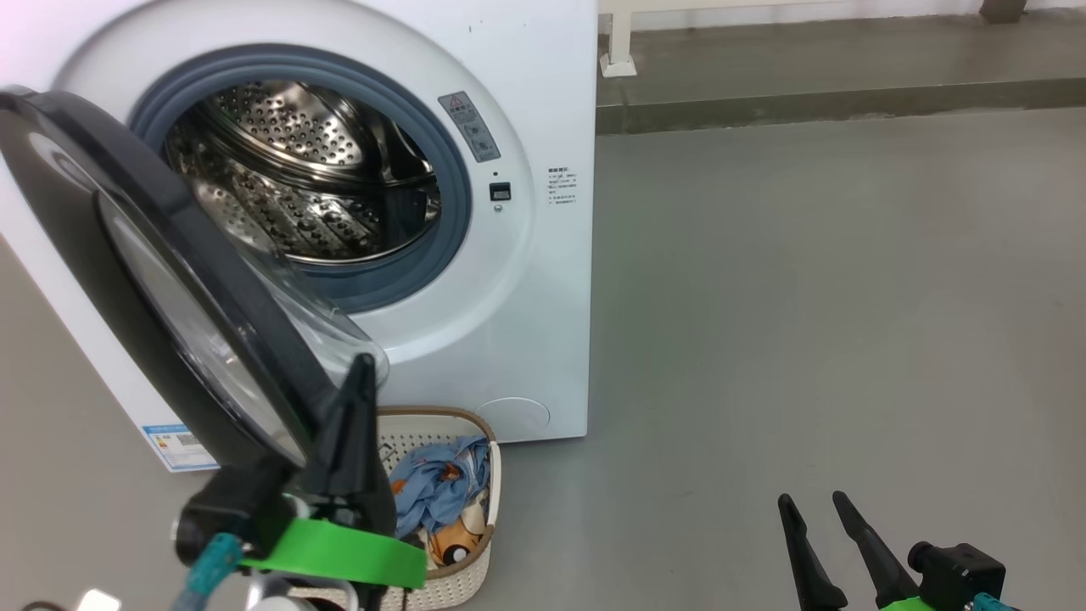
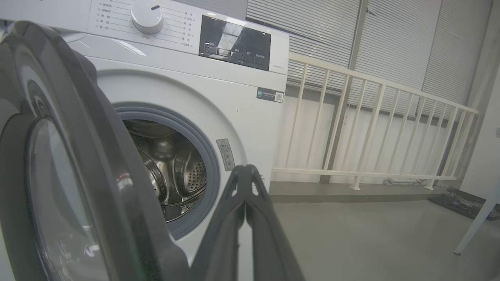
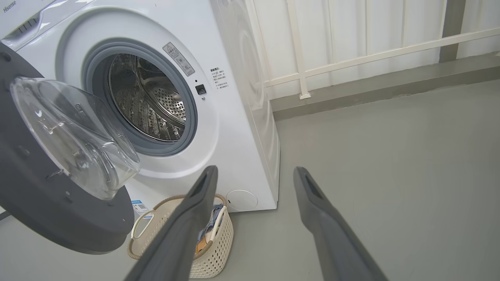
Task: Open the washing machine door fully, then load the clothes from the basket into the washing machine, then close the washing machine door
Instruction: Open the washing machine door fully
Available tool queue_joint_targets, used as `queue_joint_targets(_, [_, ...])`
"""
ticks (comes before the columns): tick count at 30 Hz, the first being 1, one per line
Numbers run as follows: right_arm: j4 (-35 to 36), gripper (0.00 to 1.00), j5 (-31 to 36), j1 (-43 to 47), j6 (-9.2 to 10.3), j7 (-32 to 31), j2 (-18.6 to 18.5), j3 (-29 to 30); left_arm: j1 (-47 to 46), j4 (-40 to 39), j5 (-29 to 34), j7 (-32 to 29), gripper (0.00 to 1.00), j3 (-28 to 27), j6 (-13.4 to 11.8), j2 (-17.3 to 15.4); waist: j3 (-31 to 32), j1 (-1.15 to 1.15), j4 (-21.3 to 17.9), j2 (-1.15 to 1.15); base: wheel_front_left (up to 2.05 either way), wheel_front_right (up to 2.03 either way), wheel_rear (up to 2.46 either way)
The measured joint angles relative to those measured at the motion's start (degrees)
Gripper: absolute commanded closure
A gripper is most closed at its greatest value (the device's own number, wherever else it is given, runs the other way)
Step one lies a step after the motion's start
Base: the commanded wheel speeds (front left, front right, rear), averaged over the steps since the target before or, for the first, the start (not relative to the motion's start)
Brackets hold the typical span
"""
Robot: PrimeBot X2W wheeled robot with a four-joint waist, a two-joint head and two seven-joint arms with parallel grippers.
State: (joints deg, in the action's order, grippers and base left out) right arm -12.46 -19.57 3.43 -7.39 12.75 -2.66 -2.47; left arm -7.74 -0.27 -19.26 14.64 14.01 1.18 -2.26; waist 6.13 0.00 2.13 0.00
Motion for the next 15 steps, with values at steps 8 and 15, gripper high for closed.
queue_joint_targets(8, [-0.8,0.00,-0.2,-0.2,-0.01,0.5,0.0,0.0,-1.0,7.2,-1.1,-0.4,1.00,4.5,-0.9,0.0,-0.5,0.00,-0.8,0.00,0.00,0.00,0.00])
queue_joint_targets(15, [-1.5,0.00,-0.8,-1.3,-0.01,1.0,0.0,-0.1,-2.5,15.3,-2.0,-0.6,1.00,5.1,-1.3,0.0,-0.8,0.00,-1.6,0.00,0.00,0.00,0.00])
